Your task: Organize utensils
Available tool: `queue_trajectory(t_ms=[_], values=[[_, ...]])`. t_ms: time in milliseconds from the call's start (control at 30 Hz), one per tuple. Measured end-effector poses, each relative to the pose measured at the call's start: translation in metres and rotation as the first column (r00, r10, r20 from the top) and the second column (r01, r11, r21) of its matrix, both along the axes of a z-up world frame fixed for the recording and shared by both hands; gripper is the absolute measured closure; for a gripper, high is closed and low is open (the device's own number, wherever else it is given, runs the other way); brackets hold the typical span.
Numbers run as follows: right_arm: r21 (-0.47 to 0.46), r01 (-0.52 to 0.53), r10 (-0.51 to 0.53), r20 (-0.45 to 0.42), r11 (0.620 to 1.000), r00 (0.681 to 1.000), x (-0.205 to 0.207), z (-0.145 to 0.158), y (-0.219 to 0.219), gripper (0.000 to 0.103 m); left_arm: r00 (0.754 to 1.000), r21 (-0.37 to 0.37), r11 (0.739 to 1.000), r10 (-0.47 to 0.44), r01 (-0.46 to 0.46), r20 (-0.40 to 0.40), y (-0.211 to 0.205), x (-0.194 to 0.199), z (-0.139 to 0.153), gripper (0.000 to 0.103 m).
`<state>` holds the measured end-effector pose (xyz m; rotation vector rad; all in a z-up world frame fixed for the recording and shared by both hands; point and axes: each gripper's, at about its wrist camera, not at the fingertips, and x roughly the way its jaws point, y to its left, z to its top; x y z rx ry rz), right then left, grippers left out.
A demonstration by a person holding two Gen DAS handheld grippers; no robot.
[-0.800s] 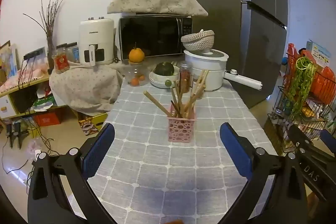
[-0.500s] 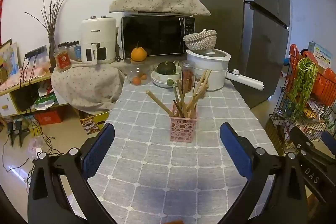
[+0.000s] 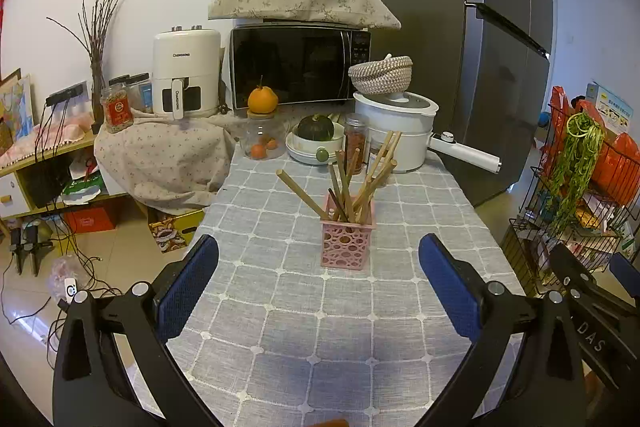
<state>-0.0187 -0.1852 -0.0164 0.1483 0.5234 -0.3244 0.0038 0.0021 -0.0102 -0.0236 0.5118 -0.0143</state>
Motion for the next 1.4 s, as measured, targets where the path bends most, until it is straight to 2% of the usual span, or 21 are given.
queue_trajectory(t_ms=[1400], values=[[0.017,-0.002,0.002,-0.010,1.000,1.000,0.0015,-0.0033,-0.0007,0.005,1.000,-0.006,1.000,-0.001,0.001,-0.017,0.0026,0.0007,-0.0032,0.007]])
